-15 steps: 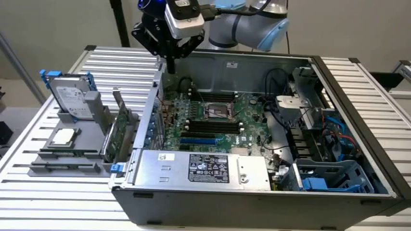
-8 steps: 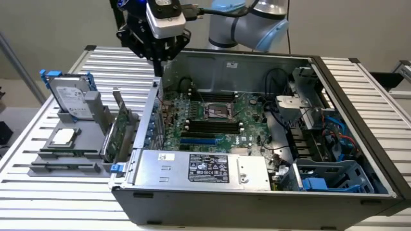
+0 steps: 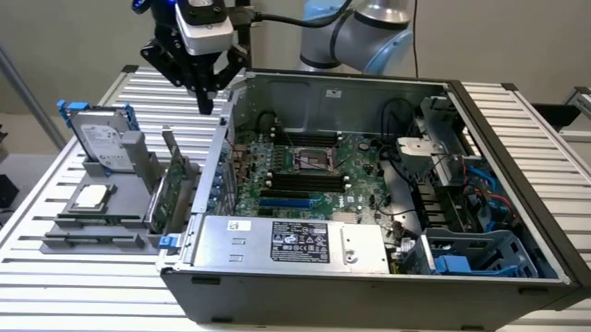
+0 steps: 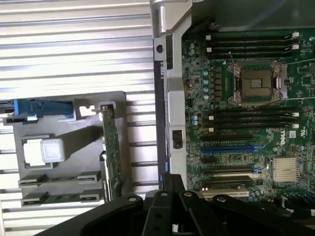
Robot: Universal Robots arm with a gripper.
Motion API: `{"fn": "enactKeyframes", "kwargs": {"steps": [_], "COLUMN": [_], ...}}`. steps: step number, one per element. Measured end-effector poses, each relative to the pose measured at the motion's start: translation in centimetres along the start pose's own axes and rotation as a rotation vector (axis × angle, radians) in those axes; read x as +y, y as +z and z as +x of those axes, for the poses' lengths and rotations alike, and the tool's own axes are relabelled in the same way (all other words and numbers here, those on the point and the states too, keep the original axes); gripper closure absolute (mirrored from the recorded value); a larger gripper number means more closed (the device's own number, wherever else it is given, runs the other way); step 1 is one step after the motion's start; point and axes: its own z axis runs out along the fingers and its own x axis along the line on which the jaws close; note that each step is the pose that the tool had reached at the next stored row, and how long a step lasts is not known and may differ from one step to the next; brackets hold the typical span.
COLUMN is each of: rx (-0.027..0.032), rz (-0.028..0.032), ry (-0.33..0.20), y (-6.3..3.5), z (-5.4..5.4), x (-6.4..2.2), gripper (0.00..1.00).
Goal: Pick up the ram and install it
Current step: 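Reach for the ram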
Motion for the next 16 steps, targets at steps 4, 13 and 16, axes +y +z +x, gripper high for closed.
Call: {"fn": "enactKeyframes", "kwargs": {"steps": [4, 13, 16], "rx": [0.0001, 0.001, 0.0011], "rz": [0.0093, 0.0109, 0.0109], "ry": [0.0, 0.0, 0.0], "y": [0.2, 1.06, 1.34], "z": [1.7, 5.7, 7.1], "x": [-0.24, -1.18, -1.53], "gripper": [1.0, 1.0, 1.0]}}
